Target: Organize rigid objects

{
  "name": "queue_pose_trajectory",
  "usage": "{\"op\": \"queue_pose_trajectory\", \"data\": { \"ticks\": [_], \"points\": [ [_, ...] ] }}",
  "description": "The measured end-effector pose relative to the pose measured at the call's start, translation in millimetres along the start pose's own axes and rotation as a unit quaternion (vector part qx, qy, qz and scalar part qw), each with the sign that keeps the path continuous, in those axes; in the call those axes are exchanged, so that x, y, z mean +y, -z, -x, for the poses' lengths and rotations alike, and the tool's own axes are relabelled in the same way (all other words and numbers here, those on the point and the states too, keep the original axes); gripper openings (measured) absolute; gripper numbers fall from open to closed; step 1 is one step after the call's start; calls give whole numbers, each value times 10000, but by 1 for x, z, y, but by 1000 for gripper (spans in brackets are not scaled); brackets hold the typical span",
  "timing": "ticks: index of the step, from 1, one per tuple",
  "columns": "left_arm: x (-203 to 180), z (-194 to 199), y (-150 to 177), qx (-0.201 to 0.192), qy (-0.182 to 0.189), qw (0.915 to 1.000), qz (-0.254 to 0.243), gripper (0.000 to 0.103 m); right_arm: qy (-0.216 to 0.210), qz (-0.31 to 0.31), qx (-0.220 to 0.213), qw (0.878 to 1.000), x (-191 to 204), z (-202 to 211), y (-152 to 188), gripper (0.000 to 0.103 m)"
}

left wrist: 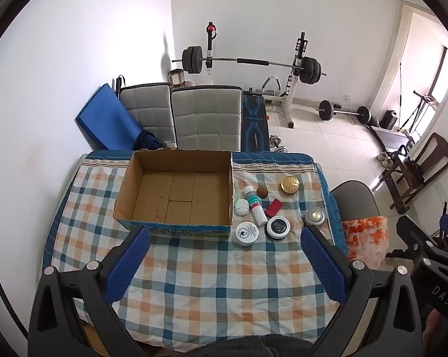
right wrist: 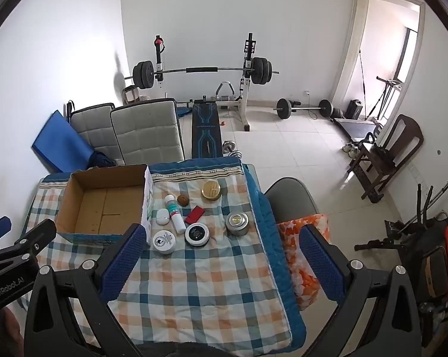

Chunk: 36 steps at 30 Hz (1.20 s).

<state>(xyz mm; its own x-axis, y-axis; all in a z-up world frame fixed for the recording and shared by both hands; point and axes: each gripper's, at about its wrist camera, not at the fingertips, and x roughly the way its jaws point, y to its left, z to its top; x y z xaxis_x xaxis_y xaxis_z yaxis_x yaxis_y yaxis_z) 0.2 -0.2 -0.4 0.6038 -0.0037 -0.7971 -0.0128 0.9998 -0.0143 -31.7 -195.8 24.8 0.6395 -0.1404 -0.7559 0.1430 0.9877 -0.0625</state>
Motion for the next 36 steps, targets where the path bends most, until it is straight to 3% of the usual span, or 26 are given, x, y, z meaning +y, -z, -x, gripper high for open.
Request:
{"op": "queue_pose_trajectory", "data": {
  "ticks": [36],
  "points": [
    [3, 16, -5, -138, 75, 9998, 78, 103, 31, 81, -273, 9996, 2, 26, 1, 103]
  ]
}}
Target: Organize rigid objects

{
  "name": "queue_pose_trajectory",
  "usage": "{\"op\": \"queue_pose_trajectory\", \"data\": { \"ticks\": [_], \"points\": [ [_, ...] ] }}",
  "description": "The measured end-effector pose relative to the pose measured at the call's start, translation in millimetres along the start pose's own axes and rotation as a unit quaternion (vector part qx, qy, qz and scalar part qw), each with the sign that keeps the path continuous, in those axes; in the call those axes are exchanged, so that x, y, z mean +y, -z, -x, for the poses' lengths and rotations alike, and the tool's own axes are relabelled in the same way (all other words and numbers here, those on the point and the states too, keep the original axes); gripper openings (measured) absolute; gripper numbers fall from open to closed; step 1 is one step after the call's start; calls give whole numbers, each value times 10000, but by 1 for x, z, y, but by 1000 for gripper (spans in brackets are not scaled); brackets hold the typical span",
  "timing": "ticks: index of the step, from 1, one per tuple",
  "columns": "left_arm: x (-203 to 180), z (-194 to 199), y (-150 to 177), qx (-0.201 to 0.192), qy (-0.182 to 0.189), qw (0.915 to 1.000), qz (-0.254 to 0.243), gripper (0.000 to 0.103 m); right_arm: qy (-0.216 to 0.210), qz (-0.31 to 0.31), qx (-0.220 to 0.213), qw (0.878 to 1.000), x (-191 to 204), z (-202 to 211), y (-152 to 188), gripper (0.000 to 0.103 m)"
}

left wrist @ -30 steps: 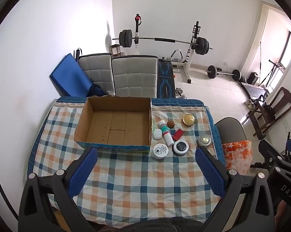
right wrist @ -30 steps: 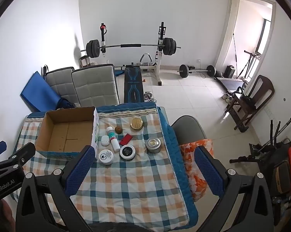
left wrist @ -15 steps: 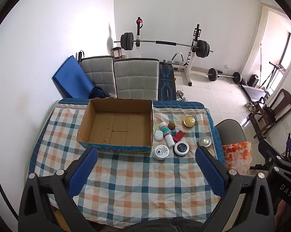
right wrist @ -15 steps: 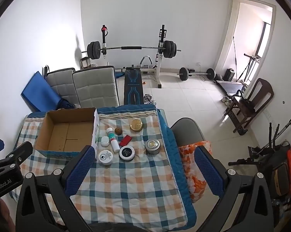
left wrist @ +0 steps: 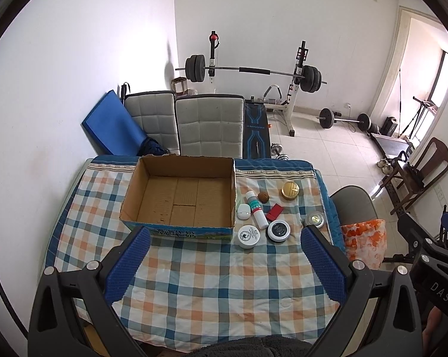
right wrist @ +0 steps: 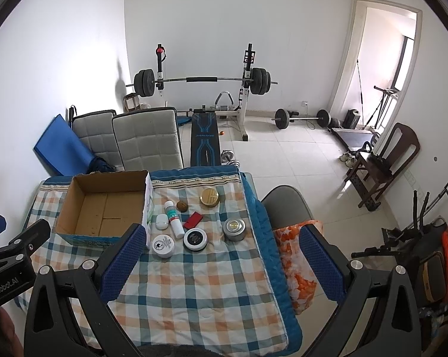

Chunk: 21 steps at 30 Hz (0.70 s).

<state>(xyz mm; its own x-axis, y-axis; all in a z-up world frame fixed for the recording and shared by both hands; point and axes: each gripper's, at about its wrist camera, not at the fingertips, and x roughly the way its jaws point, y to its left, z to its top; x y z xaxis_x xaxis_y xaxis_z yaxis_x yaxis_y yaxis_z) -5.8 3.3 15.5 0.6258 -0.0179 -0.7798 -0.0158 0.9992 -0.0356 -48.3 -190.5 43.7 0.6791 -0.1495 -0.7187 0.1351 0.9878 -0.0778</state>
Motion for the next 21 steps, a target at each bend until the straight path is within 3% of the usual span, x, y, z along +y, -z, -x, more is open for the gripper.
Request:
{"op": "queue_pose_trajectory", "data": {
  "ticks": [21],
  "points": [
    [14, 12, -26, -81, -142, 9999, 4, 103, -72, -5, 12, 10000, 1, 1, 4, 103]
  ]
}}
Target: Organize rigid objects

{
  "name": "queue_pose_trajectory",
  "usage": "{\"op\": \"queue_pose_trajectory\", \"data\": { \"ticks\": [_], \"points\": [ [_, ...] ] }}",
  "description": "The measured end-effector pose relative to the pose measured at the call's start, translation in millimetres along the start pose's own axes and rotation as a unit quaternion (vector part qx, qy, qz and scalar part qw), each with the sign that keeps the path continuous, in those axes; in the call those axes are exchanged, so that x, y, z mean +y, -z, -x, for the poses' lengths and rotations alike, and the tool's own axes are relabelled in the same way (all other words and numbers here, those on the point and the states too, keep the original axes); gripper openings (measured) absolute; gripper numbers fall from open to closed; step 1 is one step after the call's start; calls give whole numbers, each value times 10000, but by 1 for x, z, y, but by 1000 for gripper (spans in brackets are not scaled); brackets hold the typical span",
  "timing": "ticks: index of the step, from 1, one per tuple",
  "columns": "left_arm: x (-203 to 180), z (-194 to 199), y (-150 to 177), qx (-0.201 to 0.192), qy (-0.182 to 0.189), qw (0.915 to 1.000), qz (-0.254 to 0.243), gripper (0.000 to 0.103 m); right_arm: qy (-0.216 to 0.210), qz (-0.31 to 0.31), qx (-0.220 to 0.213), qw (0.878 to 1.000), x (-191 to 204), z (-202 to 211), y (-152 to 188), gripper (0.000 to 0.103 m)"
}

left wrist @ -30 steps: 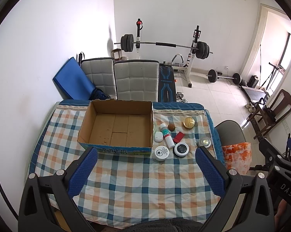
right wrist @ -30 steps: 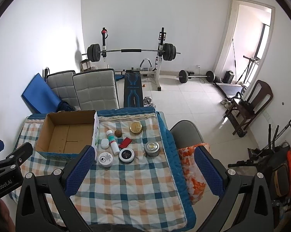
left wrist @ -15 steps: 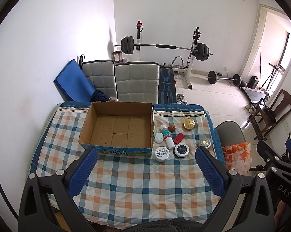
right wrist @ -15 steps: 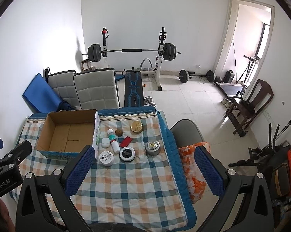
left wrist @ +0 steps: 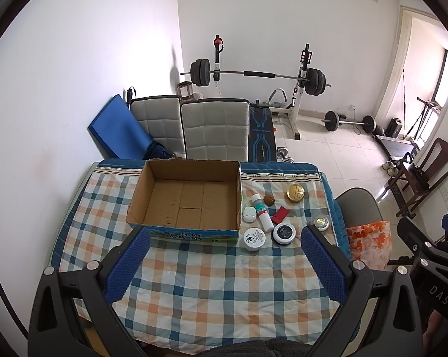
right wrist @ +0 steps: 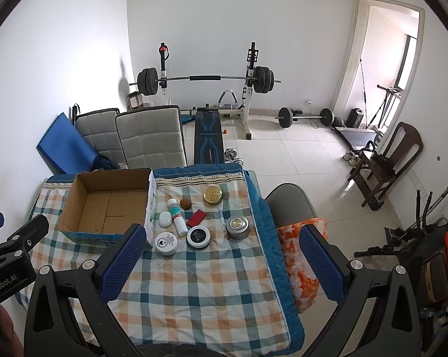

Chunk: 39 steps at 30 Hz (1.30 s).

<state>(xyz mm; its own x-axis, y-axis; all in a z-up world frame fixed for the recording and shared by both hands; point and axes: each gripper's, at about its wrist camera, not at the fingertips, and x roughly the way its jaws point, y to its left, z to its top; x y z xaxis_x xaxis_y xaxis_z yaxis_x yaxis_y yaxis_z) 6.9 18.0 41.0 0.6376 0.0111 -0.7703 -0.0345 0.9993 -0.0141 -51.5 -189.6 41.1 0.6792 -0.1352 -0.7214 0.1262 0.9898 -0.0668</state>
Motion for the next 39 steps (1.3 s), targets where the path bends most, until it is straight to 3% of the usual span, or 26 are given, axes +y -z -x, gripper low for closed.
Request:
{"op": "queue_pose_trajectory", "data": {
  "ticks": [39],
  "points": [
    [-5, -1, 12, -103, -68, 9999, -43, 103, 50, -98, -76, 9999, -6, -6, 1, 103]
  ]
}}
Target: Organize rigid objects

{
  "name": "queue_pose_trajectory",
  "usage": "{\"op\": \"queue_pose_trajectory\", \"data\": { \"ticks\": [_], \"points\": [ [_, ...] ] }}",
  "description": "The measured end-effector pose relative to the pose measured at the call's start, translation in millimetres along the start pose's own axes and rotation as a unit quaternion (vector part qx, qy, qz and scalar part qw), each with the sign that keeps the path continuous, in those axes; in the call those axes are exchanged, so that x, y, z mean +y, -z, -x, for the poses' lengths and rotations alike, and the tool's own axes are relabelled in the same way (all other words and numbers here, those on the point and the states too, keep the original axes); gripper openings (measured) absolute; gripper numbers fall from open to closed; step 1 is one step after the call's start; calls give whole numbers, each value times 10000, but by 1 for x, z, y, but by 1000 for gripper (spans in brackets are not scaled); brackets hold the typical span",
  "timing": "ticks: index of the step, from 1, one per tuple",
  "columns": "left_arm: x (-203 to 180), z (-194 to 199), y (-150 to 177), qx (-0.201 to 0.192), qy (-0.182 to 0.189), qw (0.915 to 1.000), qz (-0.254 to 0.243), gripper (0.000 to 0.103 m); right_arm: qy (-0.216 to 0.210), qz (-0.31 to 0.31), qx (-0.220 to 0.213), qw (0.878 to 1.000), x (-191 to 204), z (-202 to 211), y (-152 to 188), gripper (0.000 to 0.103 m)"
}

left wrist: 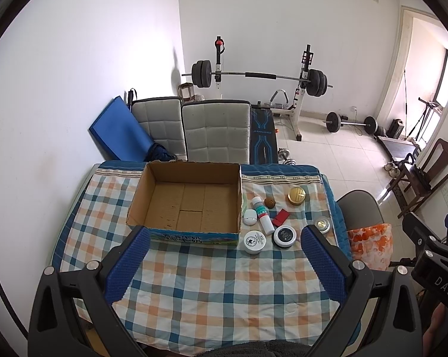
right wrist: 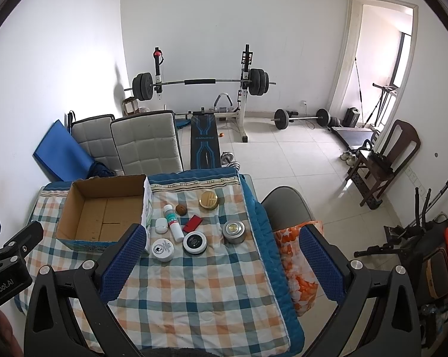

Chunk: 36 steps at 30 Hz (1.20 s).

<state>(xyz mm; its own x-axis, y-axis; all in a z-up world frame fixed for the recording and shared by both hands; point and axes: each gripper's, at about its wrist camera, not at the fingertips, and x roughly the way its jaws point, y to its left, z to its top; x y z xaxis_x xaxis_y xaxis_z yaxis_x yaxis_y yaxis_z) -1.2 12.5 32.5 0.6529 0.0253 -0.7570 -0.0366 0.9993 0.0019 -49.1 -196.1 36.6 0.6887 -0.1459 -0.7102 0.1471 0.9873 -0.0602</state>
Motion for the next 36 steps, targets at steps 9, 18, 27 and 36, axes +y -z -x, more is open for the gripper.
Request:
{"op": "queue_pose_trajectory", "data": {
  "ticks": [9, 18, 27, 36],
  "points": [
    [-18, -26, -1, 189, 32, 9998, -81, 103, 10, -90, 274, 9996, -15, -27, -7, 103],
    [-61, -138, -28, 955, 149, 9946, -366, 103, -39, -245, 1505, 9883, -62, -159, -13, 103],
    [-121, -316, -14, 2348, 44, 9704, -564, 103, -83, -103, 2964, 9550, -61, -399, 13, 103],
    [-131, -415, 27, 3374, 25, 9413, -77, 103, -213, -543, 4102, 9101, -67, -548, 66, 98]
  ]
}}
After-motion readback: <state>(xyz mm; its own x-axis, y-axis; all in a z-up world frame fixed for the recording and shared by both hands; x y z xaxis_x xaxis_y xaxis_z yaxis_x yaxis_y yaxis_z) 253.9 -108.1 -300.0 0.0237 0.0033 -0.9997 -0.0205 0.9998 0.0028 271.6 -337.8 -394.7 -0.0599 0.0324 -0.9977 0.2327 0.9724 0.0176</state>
